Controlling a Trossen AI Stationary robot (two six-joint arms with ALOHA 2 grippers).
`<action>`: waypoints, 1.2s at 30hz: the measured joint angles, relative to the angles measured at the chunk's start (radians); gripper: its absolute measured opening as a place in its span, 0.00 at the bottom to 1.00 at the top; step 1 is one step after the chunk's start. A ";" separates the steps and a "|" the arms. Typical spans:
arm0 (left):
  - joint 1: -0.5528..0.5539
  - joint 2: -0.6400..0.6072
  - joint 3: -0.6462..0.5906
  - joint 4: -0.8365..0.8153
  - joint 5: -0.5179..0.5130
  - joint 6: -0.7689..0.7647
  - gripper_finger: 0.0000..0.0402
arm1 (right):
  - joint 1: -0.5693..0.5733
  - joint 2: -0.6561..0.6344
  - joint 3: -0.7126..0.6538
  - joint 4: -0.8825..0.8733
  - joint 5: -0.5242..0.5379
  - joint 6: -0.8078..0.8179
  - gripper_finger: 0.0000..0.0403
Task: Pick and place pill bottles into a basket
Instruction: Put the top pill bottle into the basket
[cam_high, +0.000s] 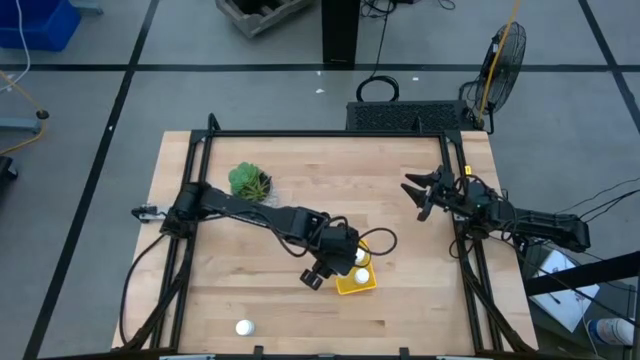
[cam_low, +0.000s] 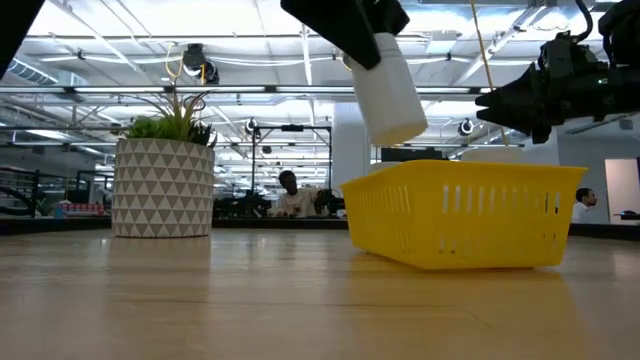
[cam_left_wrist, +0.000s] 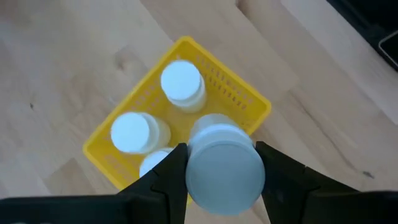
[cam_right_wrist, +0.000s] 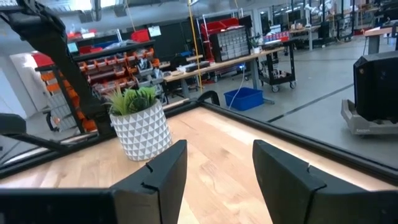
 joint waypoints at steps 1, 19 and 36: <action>0.003 0.004 0.000 0.014 0.003 0.005 0.39 | 0.000 0.000 0.000 -0.004 0.000 0.000 0.44; 0.047 0.117 0.000 0.034 0.090 0.010 0.39 | 0.000 0.012 0.000 -0.002 0.000 0.000 0.44; 0.063 0.133 0.000 0.005 -0.008 0.015 0.39 | 0.000 0.015 0.000 -0.007 0.000 0.000 0.44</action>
